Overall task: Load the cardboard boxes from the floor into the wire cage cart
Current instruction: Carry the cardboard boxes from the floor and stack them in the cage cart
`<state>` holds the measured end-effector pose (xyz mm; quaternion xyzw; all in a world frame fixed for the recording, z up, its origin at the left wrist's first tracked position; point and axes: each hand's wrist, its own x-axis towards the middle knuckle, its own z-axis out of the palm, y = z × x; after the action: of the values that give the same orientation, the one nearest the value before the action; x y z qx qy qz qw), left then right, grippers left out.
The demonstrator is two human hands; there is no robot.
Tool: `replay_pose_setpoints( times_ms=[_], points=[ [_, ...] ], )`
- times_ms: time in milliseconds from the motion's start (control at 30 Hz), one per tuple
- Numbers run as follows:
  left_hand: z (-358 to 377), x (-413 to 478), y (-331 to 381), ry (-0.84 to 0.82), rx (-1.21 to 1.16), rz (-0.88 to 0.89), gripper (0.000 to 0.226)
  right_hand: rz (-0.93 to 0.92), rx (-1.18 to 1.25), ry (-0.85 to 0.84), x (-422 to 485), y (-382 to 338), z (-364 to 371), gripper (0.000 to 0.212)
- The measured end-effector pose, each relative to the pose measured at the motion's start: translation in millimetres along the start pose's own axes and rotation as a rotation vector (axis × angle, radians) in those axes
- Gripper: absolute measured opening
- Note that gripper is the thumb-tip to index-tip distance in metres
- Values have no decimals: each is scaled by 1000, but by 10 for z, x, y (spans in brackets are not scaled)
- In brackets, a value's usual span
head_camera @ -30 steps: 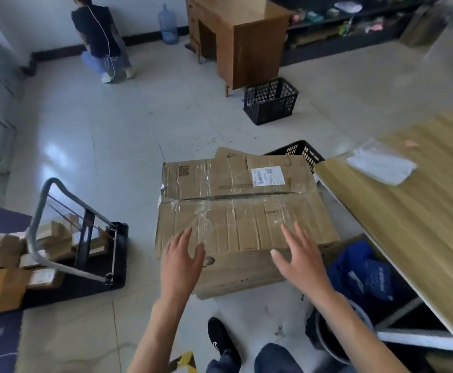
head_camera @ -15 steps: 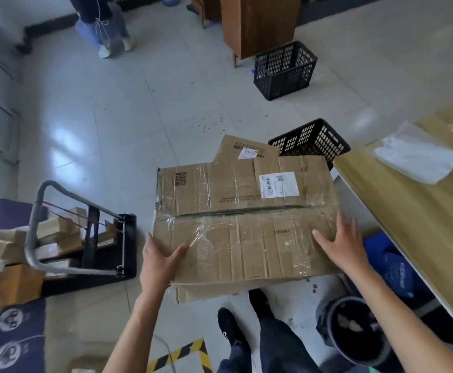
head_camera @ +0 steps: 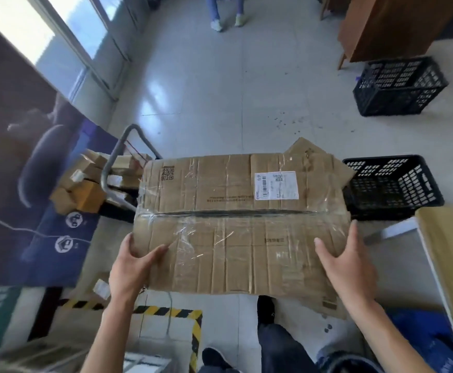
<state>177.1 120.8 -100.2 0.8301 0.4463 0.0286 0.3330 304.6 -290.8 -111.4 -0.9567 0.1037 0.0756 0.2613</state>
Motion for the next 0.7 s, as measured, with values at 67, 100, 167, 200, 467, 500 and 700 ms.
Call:
replay_pose_setpoints(
  times_ms=[67,100,167,200,467,500,700],
  points=[
    [-347,-239,-311,107,-43,-100,106,-105,-21,-35,-20,-336,68,93],
    [-521,-377,-474,159,-53,-149,106,-157,-35,-63,-46,-519,109,93],
    [-864,-710,-811,272,-75,-241,108,-264,-53,-132,-161,-895,210,91],
    [-1026,-896,-978,332,-90,-282,108,-314,-57,-172,-257,-1084,268,91],
    [-2218,-2716,-2617,732,-194,-629,105,-718,-29,-421,-2130,-2287,838,86],
    [-2332,-2977,-2826,774,-205,-663,104,-766,-1,-452,-2419,-2349,921,85],
    [-2765,-4306,-3849,940,-235,-883,103,-988,10,-616,-3916,-2553,1367,82]
  ],
)
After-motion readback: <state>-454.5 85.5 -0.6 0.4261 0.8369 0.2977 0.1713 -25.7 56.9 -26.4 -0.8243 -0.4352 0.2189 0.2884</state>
